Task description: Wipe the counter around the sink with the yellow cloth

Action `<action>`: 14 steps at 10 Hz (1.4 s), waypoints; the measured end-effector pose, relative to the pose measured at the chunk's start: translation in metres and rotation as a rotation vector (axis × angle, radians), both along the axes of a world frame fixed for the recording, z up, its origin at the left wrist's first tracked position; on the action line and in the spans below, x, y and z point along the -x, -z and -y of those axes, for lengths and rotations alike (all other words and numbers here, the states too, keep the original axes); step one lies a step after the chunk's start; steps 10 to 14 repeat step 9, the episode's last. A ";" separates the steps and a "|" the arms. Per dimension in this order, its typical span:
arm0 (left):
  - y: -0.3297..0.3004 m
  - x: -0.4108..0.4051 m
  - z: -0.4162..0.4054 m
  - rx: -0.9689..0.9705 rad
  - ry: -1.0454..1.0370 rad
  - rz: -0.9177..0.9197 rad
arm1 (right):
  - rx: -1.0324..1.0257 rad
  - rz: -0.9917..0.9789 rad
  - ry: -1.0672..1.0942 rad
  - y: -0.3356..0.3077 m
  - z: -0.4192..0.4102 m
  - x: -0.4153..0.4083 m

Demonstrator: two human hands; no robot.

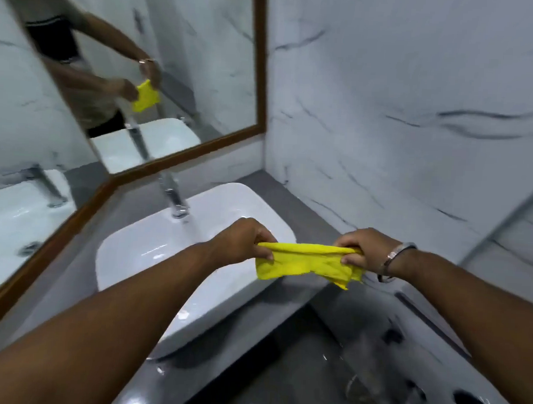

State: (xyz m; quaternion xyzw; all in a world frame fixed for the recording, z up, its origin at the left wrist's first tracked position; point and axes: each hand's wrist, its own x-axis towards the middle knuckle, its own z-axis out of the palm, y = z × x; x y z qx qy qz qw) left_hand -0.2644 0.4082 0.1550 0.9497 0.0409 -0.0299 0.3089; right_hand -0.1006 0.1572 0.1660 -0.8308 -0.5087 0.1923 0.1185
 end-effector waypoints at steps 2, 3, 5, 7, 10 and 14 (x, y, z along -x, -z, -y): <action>0.042 -0.106 0.161 0.213 0.293 -0.132 | 0.002 -0.182 0.396 0.038 0.208 -0.016; 0.083 -0.151 0.257 0.383 0.371 -0.196 | -0.025 -0.307 0.654 0.070 0.316 -0.020; 0.144 -0.216 0.382 0.326 0.287 -0.157 | -0.110 -0.295 1.154 0.153 0.415 -0.046; 0.174 -0.272 0.418 0.230 0.171 -0.138 | -0.282 -0.155 1.444 0.201 0.423 -0.069; 0.169 -0.253 0.403 -0.145 0.273 -0.099 | 0.253 0.344 1.105 0.194 0.384 -0.033; 0.169 -0.253 0.403 -0.145 0.273 -0.099 | 0.253 0.344 1.105 0.194 0.384 -0.033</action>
